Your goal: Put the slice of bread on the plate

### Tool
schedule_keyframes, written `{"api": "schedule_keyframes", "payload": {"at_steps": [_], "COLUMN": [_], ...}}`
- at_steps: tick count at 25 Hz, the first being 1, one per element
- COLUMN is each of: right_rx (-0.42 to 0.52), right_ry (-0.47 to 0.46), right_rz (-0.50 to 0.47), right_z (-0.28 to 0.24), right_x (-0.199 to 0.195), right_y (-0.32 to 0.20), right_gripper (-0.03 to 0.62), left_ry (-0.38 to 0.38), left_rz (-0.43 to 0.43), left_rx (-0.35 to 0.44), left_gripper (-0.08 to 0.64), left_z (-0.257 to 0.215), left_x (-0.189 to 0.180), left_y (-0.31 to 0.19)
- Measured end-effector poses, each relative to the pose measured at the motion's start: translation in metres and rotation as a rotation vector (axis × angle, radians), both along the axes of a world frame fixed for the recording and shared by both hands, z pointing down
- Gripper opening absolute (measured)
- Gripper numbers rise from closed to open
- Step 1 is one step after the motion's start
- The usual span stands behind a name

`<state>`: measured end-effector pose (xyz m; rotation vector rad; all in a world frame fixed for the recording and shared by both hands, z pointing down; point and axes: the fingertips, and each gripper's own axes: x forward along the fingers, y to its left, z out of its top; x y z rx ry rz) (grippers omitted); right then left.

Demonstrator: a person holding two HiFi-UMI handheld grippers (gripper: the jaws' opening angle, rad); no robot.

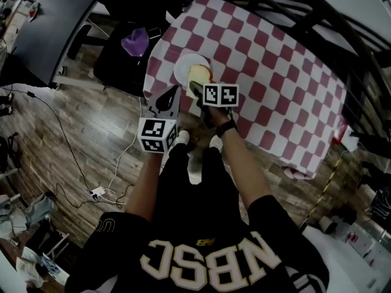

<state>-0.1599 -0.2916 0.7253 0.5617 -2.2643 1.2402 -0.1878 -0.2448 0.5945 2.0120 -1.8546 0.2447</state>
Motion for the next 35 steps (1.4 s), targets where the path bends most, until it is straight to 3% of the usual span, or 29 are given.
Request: {"api": "schedule_keyframes", "payload": {"at_steps": [5, 12, 13, 15, 18, 23, 25, 27, 30, 32, 33, 35], "right_rx": [-0.114, -0.194, -0.175, -0.117, -0.01, 0.165, 0.183, 0.223, 0.339, 0.425, 0.469, 0.544], "right_ry": [-0.025, 0.156, 0.197, 0.281, 0.388, 0.511, 0.48, 0.384, 0.23, 0.174, 0.158, 0.128], "right_rz": [-0.043, -0.098, -0.105, -0.142, -0.205, -0.163, -0.111, -0.054, 0.048, 0.114, 0.155, 0.248], "right_z": [0.024, 0.065, 0.069, 0.072, 0.069, 0.056, 0.043, 0.015, -0.044, -0.083, -0.103, -0.141], "right_x": [-0.036, -0.057, -0.056, -0.053, -0.043, 0.006, 0.026, 0.037, 0.049, 0.064, 0.075, 0.099], "right_y": [-0.022, -0.041, -0.045, -0.05, -0.055, -0.069, -0.064, -0.061, -0.059, -0.056, -0.057, -0.06], "right_gripper": [0.098, 0.105, 0.13, 0.276, 0.384, 0.422, 0.42, 0.419, 0.416, 0.409, 0.385, 0.251], "left_ry": [0.014, 0.018, 0.016, 0.014, 0.018, 0.047, 0.075, 0.082, 0.08, 0.074, 0.069, 0.057], "left_rz": [-0.04, -0.067, -0.068, -0.069, -0.059, -0.036, -0.039, -0.031, 0.005, 0.052, 0.08, 0.135], "left_rx": [-0.03, -0.041, -0.041, -0.042, -0.037, -0.022, -0.016, 0.008, 0.064, 0.104, 0.126, 0.173], "left_gripper": [0.02, 0.02, 0.02, 0.02, 0.02, 0.02, 0.02, 0.019, 0.02, 0.02, 0.02, 0.02], "left_z": [0.017, 0.02, 0.02, 0.019, 0.014, 0.004, -0.001, -0.012, -0.038, -0.058, -0.069, -0.092], "left_x": [-0.01, -0.023, -0.024, -0.026, -0.024, -0.015, -0.014, -0.012, -0.003, 0.012, 0.021, 0.039], "left_y": [0.003, 0.007, 0.007, 0.008, 0.005, 0.001, 0.0, -0.008, -0.027, -0.042, -0.05, -0.063]}}
